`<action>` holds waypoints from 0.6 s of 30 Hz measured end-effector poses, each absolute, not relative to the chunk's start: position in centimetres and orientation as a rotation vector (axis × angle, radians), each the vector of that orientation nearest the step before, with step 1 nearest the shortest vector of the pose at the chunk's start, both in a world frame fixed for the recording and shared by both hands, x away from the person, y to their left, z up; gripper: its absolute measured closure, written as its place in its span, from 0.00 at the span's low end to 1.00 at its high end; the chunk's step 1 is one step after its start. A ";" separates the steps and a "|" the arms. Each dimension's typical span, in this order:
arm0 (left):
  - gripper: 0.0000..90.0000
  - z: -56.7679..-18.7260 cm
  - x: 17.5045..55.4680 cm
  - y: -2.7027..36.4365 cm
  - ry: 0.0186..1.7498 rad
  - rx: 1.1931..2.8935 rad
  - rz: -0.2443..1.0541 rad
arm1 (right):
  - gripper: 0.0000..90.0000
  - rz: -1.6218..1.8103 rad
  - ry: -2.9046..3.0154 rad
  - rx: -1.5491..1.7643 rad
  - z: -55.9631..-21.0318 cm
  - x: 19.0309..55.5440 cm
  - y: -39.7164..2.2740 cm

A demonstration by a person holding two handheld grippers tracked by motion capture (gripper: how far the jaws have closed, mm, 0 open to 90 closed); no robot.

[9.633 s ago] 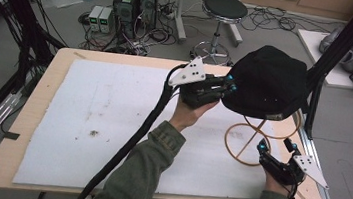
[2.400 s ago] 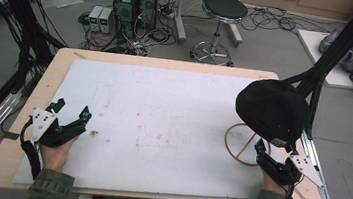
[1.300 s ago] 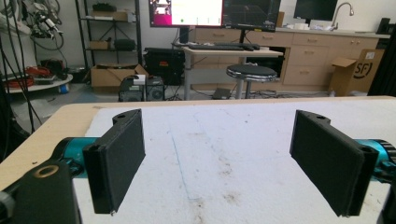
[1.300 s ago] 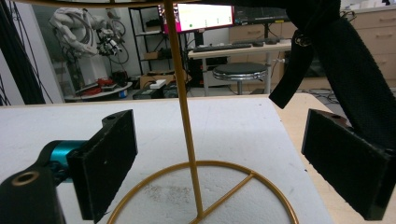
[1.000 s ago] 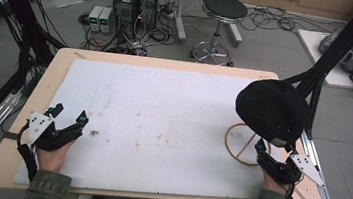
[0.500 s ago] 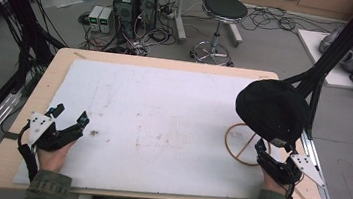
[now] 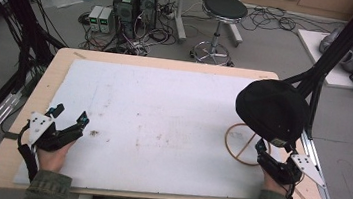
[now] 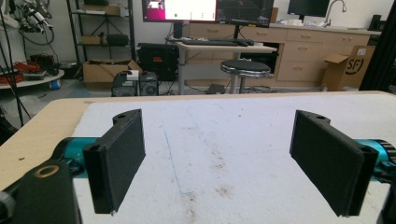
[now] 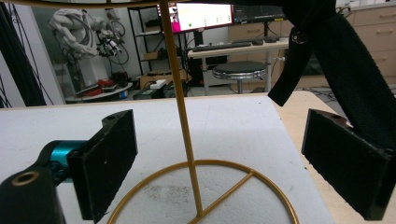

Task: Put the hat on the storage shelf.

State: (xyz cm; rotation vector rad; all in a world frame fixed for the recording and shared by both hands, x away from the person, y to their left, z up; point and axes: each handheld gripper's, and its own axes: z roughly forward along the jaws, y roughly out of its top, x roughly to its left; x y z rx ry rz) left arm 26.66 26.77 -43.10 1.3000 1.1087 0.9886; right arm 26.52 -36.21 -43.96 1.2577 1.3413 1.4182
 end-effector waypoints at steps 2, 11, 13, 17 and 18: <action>0.20 -43.1 26.7 26.7 1.109 1.302 0.988 | 0.11 1.418 1.342 1.252 -43.9 26.5 -36.2; 0.20 -43.1 26.6 26.8 1.109 1.298 0.989 | 0.11 1.418 1.345 1.251 -43.9 26.5 -36.2; 0.20 -43.1 26.6 26.7 1.107 1.296 0.990 | 0.11 1.417 1.346 1.249 -43.9 26.5 -36.2; 0.20 -43.2 26.7 26.7 1.107 1.299 0.990 | 0.11 1.417 1.347 1.248 -43.9 26.5 -36.3; 0.20 -43.2 26.7 26.7 1.108 1.301 0.987 | 0.11 1.418 1.347 1.251 -43.9 26.4 -36.2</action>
